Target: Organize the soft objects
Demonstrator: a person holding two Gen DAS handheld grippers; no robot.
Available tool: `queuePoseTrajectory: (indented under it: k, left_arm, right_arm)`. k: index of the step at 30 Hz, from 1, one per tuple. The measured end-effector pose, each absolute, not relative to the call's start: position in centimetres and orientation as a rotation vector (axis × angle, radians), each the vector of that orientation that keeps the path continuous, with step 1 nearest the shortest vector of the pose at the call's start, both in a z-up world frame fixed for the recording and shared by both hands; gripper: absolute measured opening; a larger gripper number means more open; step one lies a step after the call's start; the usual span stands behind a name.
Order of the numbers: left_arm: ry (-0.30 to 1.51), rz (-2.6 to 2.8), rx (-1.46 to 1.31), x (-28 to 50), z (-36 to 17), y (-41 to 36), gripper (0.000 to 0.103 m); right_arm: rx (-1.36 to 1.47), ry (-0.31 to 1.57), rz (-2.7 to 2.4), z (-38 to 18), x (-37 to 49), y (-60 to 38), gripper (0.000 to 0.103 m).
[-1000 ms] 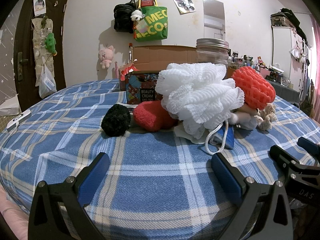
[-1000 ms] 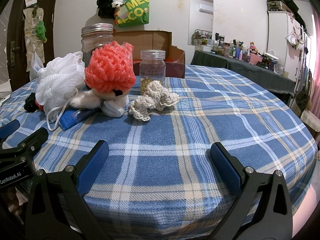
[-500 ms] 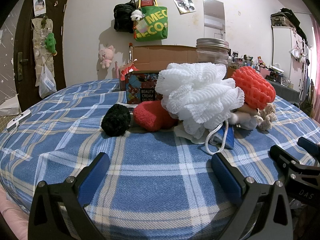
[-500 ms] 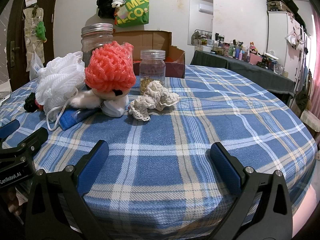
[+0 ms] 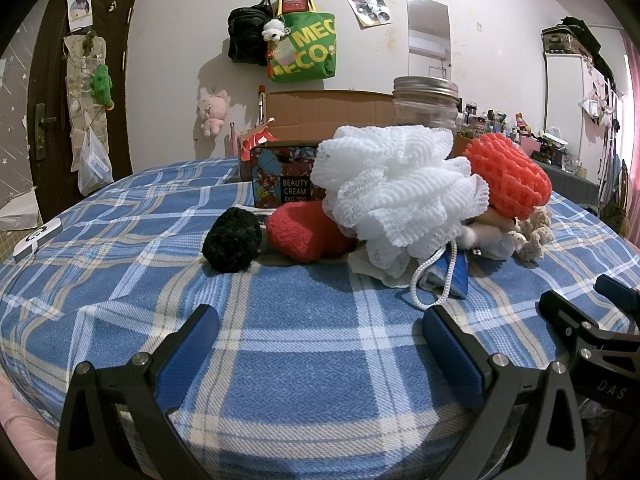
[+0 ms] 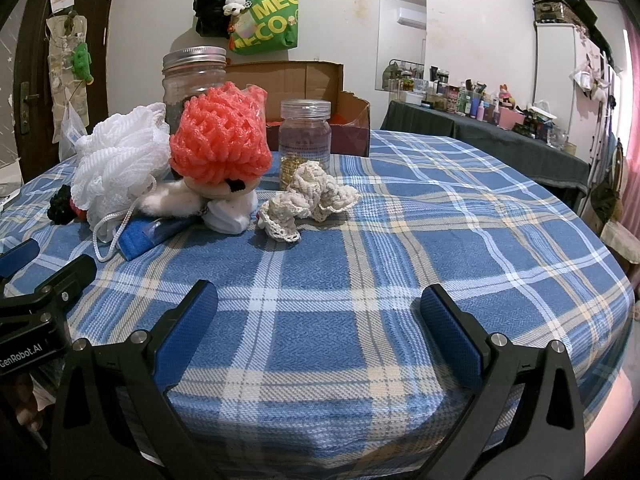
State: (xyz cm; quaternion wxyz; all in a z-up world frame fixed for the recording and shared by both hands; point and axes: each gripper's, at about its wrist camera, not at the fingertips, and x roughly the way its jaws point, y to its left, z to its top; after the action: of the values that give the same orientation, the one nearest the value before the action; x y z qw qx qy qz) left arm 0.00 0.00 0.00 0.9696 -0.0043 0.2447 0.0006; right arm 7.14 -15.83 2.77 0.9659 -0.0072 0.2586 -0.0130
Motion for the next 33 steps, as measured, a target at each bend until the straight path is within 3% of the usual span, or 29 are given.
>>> queuePoseTrajectory:
  k: [26, 33]
  left_arm:
    - [0.517, -0.017, -0.015, 0.5, 0.3, 0.4, 0.103]
    - [0.505, -0.038, -0.035, 0.4, 2.7, 1.6, 0.103]
  right_arm:
    - [-0.010, 0.545, -0.026, 2.7, 7.5, -15.9, 0.103]
    - [0.006, 0.552, -0.010, 3.9, 7.7, -16.4, 0.103]
